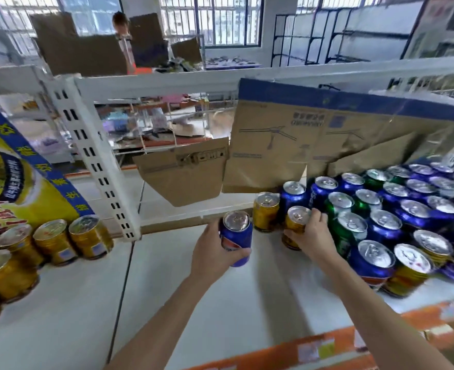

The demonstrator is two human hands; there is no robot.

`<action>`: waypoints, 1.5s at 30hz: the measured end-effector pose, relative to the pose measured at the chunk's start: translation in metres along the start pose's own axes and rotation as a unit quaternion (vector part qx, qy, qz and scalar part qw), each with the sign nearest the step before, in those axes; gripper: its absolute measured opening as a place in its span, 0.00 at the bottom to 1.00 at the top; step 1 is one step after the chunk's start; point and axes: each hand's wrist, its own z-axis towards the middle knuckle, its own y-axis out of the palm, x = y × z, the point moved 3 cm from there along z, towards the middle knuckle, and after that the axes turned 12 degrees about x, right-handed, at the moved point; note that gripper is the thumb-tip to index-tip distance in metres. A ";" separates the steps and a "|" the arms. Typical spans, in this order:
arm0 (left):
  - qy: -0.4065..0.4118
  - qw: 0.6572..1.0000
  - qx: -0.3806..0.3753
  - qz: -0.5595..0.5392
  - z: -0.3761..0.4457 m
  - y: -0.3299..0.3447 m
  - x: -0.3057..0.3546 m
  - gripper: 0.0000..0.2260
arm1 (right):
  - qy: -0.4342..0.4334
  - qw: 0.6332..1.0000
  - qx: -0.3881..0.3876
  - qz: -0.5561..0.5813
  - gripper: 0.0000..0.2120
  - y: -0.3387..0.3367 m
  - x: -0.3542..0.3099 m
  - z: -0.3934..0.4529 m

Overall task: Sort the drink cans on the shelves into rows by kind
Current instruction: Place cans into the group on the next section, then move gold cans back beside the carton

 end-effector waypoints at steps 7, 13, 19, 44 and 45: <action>-0.011 1.000 -0.006 0.023 0.009 0.059 0.022 0.36 | -0.165 0.982 0.012 -0.092 0.28 -0.029 0.007 -0.034; -0.017 0.998 0.001 0.063 0.005 0.072 0.029 0.34 | -0.225 0.965 -0.065 -0.121 0.19 -0.024 0.011 -0.065; 0.029 0.983 -0.043 0.178 -0.049 0.004 -0.006 0.17 | -0.268 0.945 -0.174 -0.065 0.22 -0.006 0.017 -0.083; -0.261 0.899 0.251 0.247 -0.202 -0.324 -0.134 0.18 | -0.377 0.877 -0.289 0.074 0.21 0.113 -0.183 -0.218; -0.264 0.894 0.260 0.250 -0.204 -0.337 -0.142 0.18 | -0.383 0.873 -0.293 0.074 0.21 0.119 -0.196 -0.226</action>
